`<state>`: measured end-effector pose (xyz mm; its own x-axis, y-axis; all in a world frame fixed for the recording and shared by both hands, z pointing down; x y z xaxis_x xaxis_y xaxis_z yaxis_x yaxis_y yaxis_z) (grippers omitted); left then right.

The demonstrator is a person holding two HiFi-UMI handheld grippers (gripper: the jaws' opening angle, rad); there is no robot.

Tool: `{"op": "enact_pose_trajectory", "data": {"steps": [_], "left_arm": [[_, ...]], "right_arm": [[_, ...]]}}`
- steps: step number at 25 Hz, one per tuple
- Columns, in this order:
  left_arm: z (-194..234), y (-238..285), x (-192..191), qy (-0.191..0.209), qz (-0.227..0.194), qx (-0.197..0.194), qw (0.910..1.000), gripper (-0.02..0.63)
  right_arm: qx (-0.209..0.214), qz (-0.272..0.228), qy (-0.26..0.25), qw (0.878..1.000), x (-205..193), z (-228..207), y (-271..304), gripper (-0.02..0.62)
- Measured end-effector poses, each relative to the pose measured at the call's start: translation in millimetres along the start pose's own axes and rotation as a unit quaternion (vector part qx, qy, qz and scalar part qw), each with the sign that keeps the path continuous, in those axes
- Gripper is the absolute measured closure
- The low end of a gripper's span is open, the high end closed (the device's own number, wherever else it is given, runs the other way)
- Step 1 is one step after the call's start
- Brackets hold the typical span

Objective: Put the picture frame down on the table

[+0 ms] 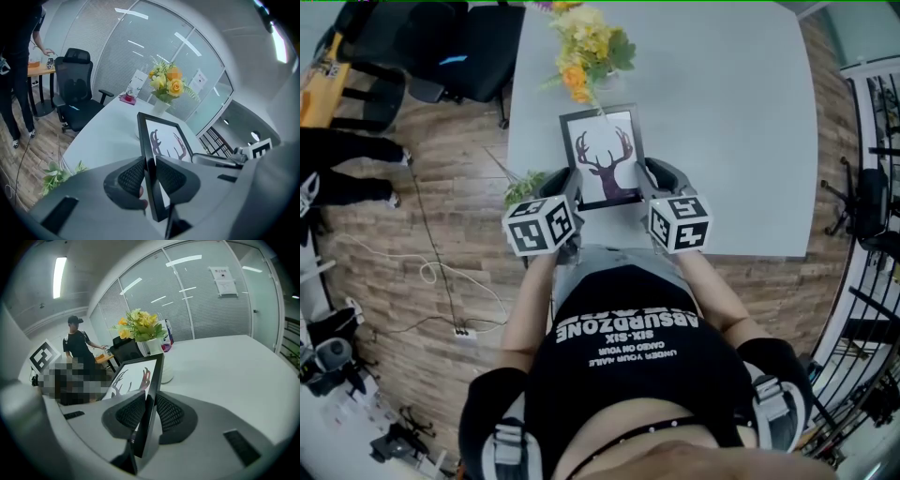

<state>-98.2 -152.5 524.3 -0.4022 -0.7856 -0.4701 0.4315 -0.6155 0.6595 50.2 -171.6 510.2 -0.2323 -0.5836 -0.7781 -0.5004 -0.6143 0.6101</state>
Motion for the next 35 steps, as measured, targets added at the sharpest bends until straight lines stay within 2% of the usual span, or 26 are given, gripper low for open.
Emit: {"op": "enact_pose_trajectory", "data": {"steps": [35], "left_arm": [[47,60,-15,-0.031,0.08,0.064,0.9942,0.522]], "right_arm": [[-0.003,0.085,-0.012,0.996,-44,-17,70,0.508]]}}
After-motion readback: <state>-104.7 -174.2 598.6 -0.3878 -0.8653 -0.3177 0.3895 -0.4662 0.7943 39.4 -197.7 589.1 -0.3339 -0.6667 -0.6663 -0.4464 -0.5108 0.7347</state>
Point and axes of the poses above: the fingertips, and each gripper's own axes: y forward along the fingers, z to its left, x out of its top, the point moved 1 cm from there along -y, backward along the fingers, and after that the axes turned 10 degrees about -y, right-handed, at the moved point
